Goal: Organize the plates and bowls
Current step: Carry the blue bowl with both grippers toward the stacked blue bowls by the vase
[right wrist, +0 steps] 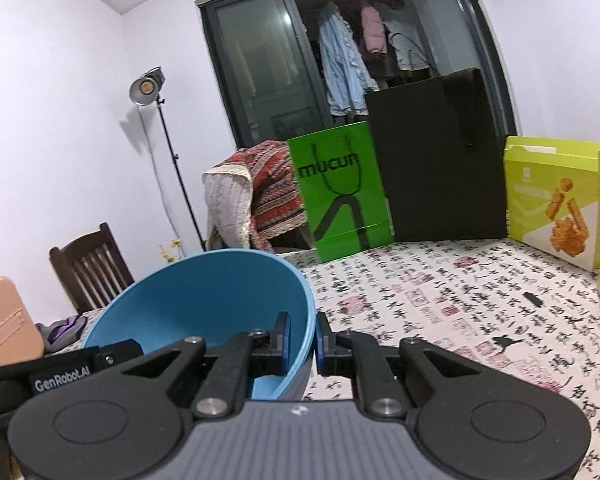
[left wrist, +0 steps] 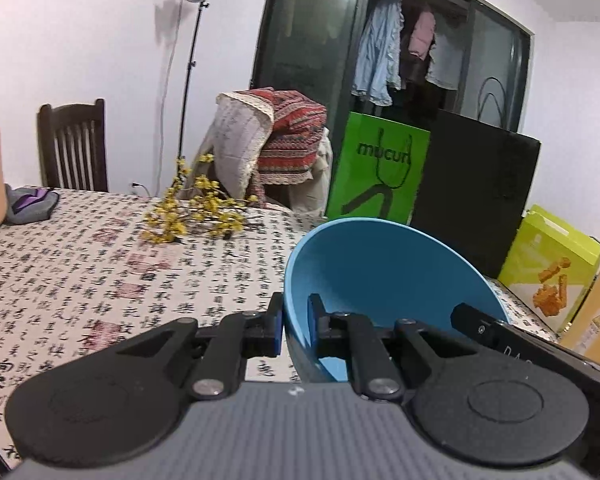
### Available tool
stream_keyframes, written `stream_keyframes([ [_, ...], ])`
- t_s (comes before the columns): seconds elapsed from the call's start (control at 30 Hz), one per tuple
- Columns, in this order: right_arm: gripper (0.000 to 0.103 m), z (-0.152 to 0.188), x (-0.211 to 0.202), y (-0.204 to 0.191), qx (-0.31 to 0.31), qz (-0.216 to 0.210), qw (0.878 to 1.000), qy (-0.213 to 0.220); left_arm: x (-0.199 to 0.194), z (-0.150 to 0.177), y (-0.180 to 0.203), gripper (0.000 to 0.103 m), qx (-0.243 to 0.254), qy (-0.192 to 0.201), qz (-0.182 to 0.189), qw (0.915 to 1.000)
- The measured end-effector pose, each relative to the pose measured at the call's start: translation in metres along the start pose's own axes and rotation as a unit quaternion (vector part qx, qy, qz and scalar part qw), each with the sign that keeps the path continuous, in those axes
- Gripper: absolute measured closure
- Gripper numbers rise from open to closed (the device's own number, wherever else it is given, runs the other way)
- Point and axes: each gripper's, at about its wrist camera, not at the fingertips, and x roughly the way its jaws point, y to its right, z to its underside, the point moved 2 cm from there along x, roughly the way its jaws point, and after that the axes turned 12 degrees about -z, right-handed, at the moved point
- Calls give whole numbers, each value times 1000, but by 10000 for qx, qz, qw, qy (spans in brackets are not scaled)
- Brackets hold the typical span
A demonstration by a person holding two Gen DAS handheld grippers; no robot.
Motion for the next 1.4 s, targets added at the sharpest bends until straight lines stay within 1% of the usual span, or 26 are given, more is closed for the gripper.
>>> stream_keyframes([
  [0.33,91,8,13,-30,-81,-427,9990,-144,-8,0,-35,91,-162,31,-420,9990],
  [0.73,91,17,28,-68,-191,-869,9956,-291,-16,-2,-75,91,-370,74,-852,9957],
  [1.07,91,24,37,-97,-281,-1152,9922,-393,-22,-3,-103,91,-504,107,-1118,9924],
  [1.4,91,27,42,-120,-354,-1363,9890,-460,-27,-5,-121,91,-606,149,-1295,9896],
])
